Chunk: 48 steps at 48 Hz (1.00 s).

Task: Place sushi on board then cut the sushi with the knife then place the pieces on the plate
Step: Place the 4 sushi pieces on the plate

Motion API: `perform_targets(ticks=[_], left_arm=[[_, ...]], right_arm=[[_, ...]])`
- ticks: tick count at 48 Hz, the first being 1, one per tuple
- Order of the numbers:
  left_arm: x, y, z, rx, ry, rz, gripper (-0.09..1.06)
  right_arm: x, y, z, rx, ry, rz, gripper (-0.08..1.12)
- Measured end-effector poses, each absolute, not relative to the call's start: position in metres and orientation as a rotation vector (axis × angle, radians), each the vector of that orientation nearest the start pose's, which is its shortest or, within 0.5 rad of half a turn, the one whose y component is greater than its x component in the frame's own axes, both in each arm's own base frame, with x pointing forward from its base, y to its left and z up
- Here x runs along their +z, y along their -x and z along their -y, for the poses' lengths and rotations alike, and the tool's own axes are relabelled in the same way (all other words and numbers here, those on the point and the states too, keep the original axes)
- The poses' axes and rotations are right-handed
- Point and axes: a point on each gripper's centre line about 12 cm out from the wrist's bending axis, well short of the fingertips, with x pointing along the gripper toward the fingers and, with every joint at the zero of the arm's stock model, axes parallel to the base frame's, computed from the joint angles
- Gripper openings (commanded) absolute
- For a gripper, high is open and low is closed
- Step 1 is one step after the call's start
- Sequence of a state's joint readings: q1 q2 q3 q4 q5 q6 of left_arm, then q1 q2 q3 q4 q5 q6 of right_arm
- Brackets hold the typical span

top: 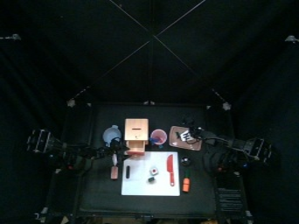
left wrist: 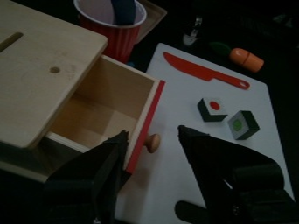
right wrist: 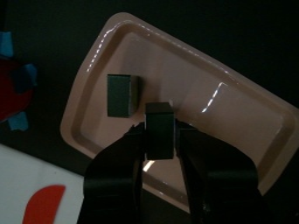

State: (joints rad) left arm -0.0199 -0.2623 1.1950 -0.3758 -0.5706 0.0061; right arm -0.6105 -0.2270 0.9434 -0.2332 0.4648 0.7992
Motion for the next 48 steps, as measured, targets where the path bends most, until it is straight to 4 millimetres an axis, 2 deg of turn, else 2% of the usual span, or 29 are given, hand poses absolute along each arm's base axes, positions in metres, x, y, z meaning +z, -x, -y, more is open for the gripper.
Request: perform_targets(ticks=[5, 11, 18, 23, 28, 32, 41, 48], left_arm=[[0.145, -0.264, -0.017, 0.233, 0.262, -0.369, 0.87], [0.144, -0.264, -0.018, 0.234, 0.263, -0.37, 0.87], [0.144, -0.263, -0.018, 0.236, 0.263, -0.37, 0.86], [0.145, -0.264, -0.018, 0.234, 0.265, -0.368, 0.87], [0.144, -0.264, -0.018, 0.237, 0.268, -0.37, 0.86], [0.144, -0.264, -0.018, 0.236, 0.267, -0.37, 0.87], [0.146, -0.265, -0.018, 0.238, 0.269, -0.363, 0.87], [0.149, -0.268, -0.02, 0.241, 0.271, -0.354, 0.87]], right_arm=[[0.123, -0.21, 0.162, -0.967, -0.801, -0.965, 0.82], [0.128, -0.212, 0.164, -0.973, -0.796, -0.962, 0.82], [0.147, -0.21, 0.163, -0.976, -0.783, -0.931, 0.82], [0.165, -0.21, 0.151, -0.947, -0.765, -0.907, 0.82], [0.185, -0.222, 0.124, -0.828, -0.692, -0.875, 0.83], [0.193, -0.238, 0.091, -0.678, -0.598, -0.868, 0.83], [0.187, -0.278, 0.012, -0.357, -0.352, -0.942, 0.83], [0.18, -0.309, -0.017, -0.271, -0.259, -0.994, 0.83]])
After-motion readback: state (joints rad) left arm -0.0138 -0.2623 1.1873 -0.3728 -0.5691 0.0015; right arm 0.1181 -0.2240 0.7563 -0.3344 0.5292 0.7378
